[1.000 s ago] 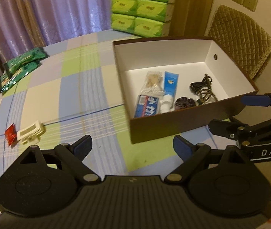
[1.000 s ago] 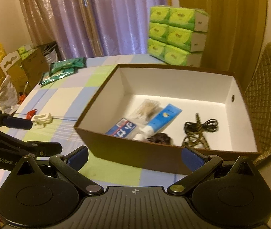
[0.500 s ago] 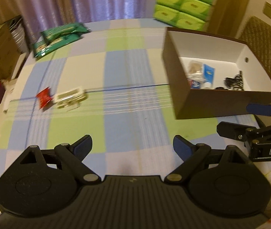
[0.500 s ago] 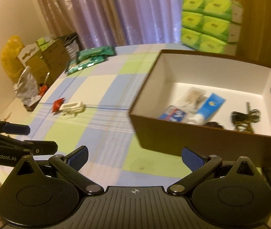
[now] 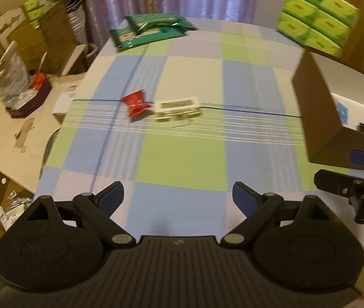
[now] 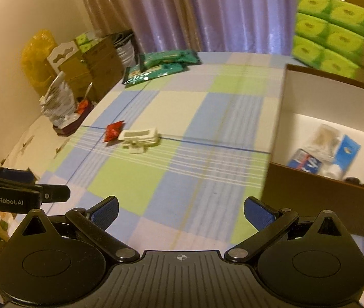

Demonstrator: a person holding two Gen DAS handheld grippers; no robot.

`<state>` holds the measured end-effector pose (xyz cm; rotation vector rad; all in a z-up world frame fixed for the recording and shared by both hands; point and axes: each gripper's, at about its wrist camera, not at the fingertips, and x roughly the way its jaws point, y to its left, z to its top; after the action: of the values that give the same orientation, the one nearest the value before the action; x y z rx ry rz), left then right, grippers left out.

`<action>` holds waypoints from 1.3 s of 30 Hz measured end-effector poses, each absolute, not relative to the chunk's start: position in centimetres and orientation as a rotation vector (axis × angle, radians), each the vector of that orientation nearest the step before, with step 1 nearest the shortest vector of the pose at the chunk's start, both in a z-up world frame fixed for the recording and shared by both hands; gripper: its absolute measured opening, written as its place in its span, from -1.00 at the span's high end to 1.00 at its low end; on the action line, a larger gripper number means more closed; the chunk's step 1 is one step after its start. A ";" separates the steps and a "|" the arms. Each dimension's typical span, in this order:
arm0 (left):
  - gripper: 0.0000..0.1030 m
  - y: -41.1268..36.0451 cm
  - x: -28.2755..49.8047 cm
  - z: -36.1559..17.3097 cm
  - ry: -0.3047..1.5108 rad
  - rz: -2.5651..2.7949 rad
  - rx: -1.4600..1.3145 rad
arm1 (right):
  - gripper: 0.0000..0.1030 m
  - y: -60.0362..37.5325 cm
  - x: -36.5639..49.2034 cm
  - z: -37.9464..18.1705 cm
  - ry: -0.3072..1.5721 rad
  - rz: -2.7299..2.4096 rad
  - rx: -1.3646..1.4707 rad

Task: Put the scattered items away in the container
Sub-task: 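Withdraw both tools from the box toward the red packet and white clip, then grasp the white plastic clip with right tool while left tool grasps red packet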

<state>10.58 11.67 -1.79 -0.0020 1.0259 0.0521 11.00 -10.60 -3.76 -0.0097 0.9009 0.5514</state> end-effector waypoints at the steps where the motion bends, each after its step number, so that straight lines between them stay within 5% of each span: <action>1: -0.74 12.3 10.6 -1.9 1.028 0.063 -0.003 | -0.96 -10.0 11.1 -3.9 0.902 0.555 -0.011; 39: -0.74 26.1 23.5 -9.9 1.105 0.117 -0.032 | -0.96 8.8 20.9 -14.2 0.821 0.523 -0.177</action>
<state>23.46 26.12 -9.92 -0.0321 1.1053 0.1167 20.93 8.79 -14.22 -0.1771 0.8206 0.5227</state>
